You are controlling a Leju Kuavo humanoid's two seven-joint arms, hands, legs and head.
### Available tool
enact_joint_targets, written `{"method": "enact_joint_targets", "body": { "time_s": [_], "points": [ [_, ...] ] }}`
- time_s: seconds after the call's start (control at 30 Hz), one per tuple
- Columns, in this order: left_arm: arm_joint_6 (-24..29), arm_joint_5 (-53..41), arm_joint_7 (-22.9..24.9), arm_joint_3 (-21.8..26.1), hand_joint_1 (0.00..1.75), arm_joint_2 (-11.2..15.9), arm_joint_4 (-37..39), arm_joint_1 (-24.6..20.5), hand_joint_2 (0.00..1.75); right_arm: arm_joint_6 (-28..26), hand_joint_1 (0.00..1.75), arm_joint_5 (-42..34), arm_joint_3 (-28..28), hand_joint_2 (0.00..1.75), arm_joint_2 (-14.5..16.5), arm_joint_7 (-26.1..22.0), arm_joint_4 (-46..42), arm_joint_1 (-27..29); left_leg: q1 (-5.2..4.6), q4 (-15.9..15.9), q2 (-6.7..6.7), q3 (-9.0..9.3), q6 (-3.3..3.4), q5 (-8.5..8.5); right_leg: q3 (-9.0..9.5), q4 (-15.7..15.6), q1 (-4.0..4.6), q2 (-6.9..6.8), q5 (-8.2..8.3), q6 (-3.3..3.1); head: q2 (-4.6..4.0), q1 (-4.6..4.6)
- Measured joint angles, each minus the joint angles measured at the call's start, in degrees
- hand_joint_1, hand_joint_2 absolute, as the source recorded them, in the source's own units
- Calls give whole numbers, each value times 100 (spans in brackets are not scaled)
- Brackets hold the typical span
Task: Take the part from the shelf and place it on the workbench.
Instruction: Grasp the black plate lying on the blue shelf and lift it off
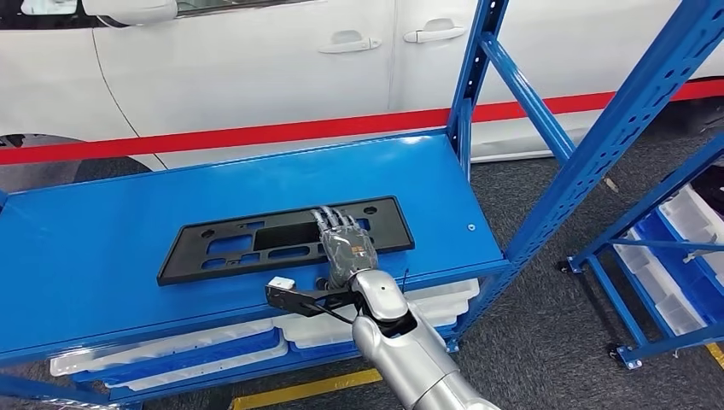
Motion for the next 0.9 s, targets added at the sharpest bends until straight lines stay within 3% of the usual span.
{"method": "enact_joint_targets", "body": {
  "time_s": [0.07, 0.1, 0.2, 0.47, 0.5, 0.53, 0.6, 0.63, 0.67, 0.9],
  "points": [
    [5, 0, 0, 0, 0, 1, 2, 5, 0, 2, 0, 16, 0, 175, 12, -2, 9, -6, 1, -698, -15, 232, 12, 498, 106, 30, 4, 35, -98, 47, 0, 1],
    [14, -2, 0, 0, 0, 1, 3, 9, 0, 4, 0, 40, 0, 175, 21, -3, 15, -9, -5, -964, -28, 346, 26, 600, 128, 45, 12, 52, -133, 75, 0, -1],
    [38, -11, 5, 0, 0, -7, 9, 10, 0, 7, 0, 132, 7, 175, 40, -3, 45, -2, -5, -1208, -76, 458, 77, 538, 101, 70, 39, 71, -162, 99, 0, 1],
    [60, -33, 7, 0, 0, -11, 11, 10, 0, 1, 0, 173, 50, 175, 42, 2, 84, 2, -29, -1220, -103, 454, 154, 493, 161, -43, 30, 36, -156, 81, 0, 3],
    [61, -39, 7, 0, 0, -11, 11, 10, 0, 1, 11, 173, 51, 175, 42, 2, 85, 2, -34, -1220, -102, 454, 164, 492, 162, -48, 27, 35, -155, 82, 0, 3],
    [63, -44, 7, 0, 0, -11, 11, 9, 0, 1, 45, 173, 51, 175, 42, 2, 86, 2, -38, -1220, -102, 455, 174, 491, 162, -52, 25, 34, -153, 86, 0, 3],
    [66, -50, 7, 0, 0, -11, 11, 9, 0, 5, 130, 173, 55, 175, 42, 2, 92, 2, -44, -1219, -102, 456, 183, 494, 162, -55, 20, 30, -147, 98, 0, 3],
    [69, -50, 7, 0, 0, -11, 11, 9, 0, 15, 161, 173, 65, 175, 42, 2, 96, 2, -46, -1219, -102, 456, 185, 495, 162, -56, 19, 28, -143, 107, 0, 3],
    [72, -50, 7, 0, 0, -11, 11, 9, 0, 28, 169, 168, 91, 175, 42, 1, 100, 3, -47, -1218, -100, 457, 187, 497, 161, -56, 19, 28, -140, 117, 0, 3],
    [89, -56, 0, 2, 0, -10, 11, 9, 0, 129, 164, -26, 463, 175, 44, -66, 107, 84, -43, -1216, -96, 460, 198, 506, 160, -55, 21, 21, -131, 172, 0, 3]
  ]
}}
